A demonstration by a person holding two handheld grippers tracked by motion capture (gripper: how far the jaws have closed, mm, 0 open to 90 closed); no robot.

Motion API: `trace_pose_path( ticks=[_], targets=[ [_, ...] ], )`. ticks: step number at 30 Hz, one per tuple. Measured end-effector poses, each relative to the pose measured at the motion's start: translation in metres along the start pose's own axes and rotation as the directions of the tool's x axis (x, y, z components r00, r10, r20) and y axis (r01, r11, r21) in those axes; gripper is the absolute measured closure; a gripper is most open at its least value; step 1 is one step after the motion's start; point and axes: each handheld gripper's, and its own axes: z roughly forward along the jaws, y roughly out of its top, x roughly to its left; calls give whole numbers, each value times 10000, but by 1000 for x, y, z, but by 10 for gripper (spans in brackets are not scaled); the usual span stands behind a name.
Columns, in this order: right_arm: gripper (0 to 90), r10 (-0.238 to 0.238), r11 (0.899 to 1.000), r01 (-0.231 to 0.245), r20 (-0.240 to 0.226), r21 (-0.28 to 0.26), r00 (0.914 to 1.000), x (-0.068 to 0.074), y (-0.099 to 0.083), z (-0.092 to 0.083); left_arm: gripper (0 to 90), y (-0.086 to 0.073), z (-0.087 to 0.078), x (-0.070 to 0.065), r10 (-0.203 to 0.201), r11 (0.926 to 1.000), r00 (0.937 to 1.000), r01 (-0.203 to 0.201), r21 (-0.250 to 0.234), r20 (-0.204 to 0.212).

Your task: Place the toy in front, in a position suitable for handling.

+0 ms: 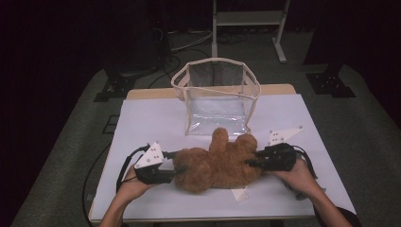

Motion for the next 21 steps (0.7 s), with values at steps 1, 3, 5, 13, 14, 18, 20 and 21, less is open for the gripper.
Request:
trace_pose_path(
  ticks=[1, 3, 5, 13, 14, 18, 20, 21],
  targets=[
    [679, 104, 9999, -105, -66, -88, 9999, -6, 2, 2, 447, 2, -1, -1, 175, 9998, 9998, -175, -36, 14],
    [627, 218, 9993, -220, -67, -306, 9997, -14, 6, 8, 414, 4, 5, -6, 436, 9988, 9988, -441, 195, 237],
    [599, 214, 9988, -212, 47, -438, 9998, -17, 10, 9, 408, 0, 16, -12, 798, 9940, 9965, -815, 736, 257],
    [504, -420, 9952, 370, -534, -906, 9977, -28, 5, -11, 456, -3, 21, -6, 974, 9914, 9950, -952, 898, -208],
    [492, -423, 9951, 365, -618, -923, 9972, -30, 4, -10, 456, -1, 20, -5, 1031, 9903, 9941, -996, 965, -327],
    [529, -530, 9967, 498, -494, -634, 9974, -31, 5, 1, 454, 7, 8, -12, 1312, 9882, 9908, -1279, 849, -345],
    [538, -654, 9964, 632, -380, -565, 9971, -30, 7, 7, 439, 10, 2, -22, 1481, 9867, 9890, -1479, 669, 18],
    [537, -621, 9967, 605, -281, -550, 9977, -30, 8, 9, 430, 10, 1, -27, 1588, 9848, 9871, -1598, 678, 201]
  ],
)
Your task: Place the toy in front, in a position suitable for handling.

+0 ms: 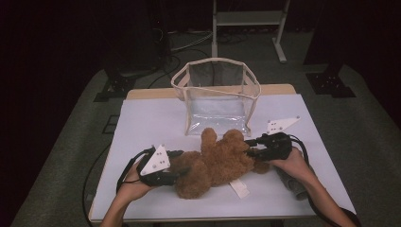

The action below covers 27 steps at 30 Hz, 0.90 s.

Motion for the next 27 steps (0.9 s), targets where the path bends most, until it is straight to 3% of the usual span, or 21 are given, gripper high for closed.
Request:
trace_pose_path(
  ticks=[2, 5, 10, 16, 20, 22, 27],
  targets=[
    [537, 30, 10000, -30, 118, -5, 9999, -1, 2, 0, 408, -1, 3, -11, 272, 9993, 9986, -284, 259, 453],
    [538, -57, 10000, 56, 238, 28, 9997, 1, 3, -2, 391, -8, 14, -21, 653, 9940, 9966, -693, 842, 493],
    [652, 306, 9991, -297, -311, 287, 9990, 7, 2, -1, 444, -16, 18, -8, 337, 9958, 9989, -307, 863, -340],
    [663, 218, 9980, -161, -934, 613, 9954, 25, 5, 2, 442, -25, 24, 17, -233, 9939, 9949, 336, 1052, -980],
    [625, 157, 9980, -111, -728, 622, 9972, 26, 7, 0, 437, -25, 26, 24, -473, 9944, 9948, 555, 899, -907],
    [580, 18, 9987, 1, -377, 509, 9993, 25, 10, -4, 432, -25, 26, 25, -627, 9945, 9946, 692, 783, -823],
    [505, -273, 9984, 268, 91, 500, 9996, 24, 22, -11, 422, -27, 24, 24, -645, 9952, 9957, 691, 693, -662]
  ],
)
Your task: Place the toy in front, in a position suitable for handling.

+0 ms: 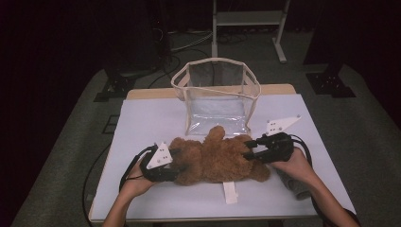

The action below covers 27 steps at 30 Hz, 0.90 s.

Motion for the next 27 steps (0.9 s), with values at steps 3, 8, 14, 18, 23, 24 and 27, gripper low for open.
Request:
trace_pose_path(
  ticks=[3, 8, 14, 18, 23, 24, 27],
  targets=[
    [477, -175, 9998, 172, 207, 120, 9996, 0, 10, -2, 415, 0, 0, -1, 36, 10000, 10000, -36, 4, 21],
    [409, -372, 9992, 368, 323, 143, 9988, -3, 31, -6, 400, -1, -1, -2, -48, 10000, 9999, 49, -36, 111],
    [364, -917, 9948, 898, 387, 485, 9950, -9, 68, -6, 376, -1, -2, -2, -85, 10000, 9997, 85, -33, 232],
    [342, -1229, 9897, 1183, 544, 805, 9909, -16, 94, -8, 346, -1, -2, -1, -104, 9999, 9997, 104, 8, 242],
    [323, -1545, 9835, 1473, 645, 1046, 9859, -24, 128, -10, 312, -2, -1, -2, -253, 9997, 9992, 255, -36, 314],
    [323, -1558, 9829, 1483, 640, 1093, 9857, -26, 134, -10, 306, -2, -1, -2, -288, 9996, 9991, 290, -61, 326],
    [319, -1663, 9801, 1577, 651, 1202, 9839, -31, 150, -10, 296, -2, -1, -3, -292, 9996, 9990, 293, -35, 352]
  ],
)
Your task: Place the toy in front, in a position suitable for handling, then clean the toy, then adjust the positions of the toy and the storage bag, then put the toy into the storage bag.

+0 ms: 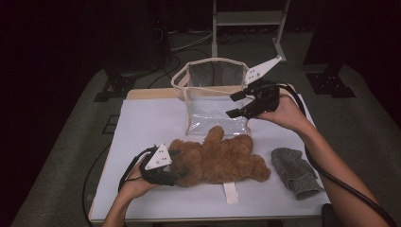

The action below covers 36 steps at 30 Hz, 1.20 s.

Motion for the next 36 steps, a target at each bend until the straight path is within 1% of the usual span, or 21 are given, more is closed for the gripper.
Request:
trace_pose_path(
  ticks=[2, 6, 9, 12, 15, 18, 22, 25, 27, 28, 33, 36],
  targets=[
    [318, -55, 10000, 55, -6, 79, 10000, -4, 9, 1, 292, 0, 0, 0, 26, 10000, 10000, -26, 46, 22],
    [313, -183, 9990, 180, 53, 400, 9998, -11, 23, 7, 275, 1, 1, 0, 92, 9999, 9999, -93, 116, 59],
    [308, -201, 9989, 202, -10, 422, 9998, -13, 29, 9, 266, 1, 1, 0, 99, 9998, 9999, -100, 151, 63],
    [308, -253, 9983, 254, -29, 520, 9997, -13, 33, 12, 261, 1, 1, -1, 124, 9998, 9999, -125, 170, 57],
    [308, -285, 9983, 292, -131, 510, 9995, -11, 34, 14, 254, 1, 1, -2, 129, 9997, 9999, -131, 213, 79],
    [307, -254, 9974, 265, -174, 672, 9995, -10, 35, 18, 250, 1, 1, -2, 118, 9997, 9999, -120, 222, 109],
    [308, -310, 9975, 326, -260, 621, 9992, -12, 38, 20, 246, 1, 2, -1, 61, 9998, 9999, -64, 212, 140],
    [308, -388, 9964, 408, -276, 743, 9989, -15, 40, 22, 239, 1, 2, -1, 32, 9998, 9999, -34, 213, 125],
    [308, -252, 9965, 273, -281, 784, 9993, -17, 42, 23, 236, 1, 2, -1, -6, 9998, 9999, 2, 217, 144],
    [308, -319, 9962, 340, -274, 804, 9991, -19, 44, 24, 235, 1, 2, -1, -5, 9998, 9999, 2, 217, 142],
    [312, -428, 9941, 446, -206, 992, 9989, -27, 50, 29, 223, 1, 2, -1, 113, 9994, 9998, -118, 326, 156],
    [316, -358, 9929, 372, -141, 1128, 9993, -34, 53, 33, 220, 1, 3, 0, 112, 9994, 9998, -118, 321, 178]
  ],
)
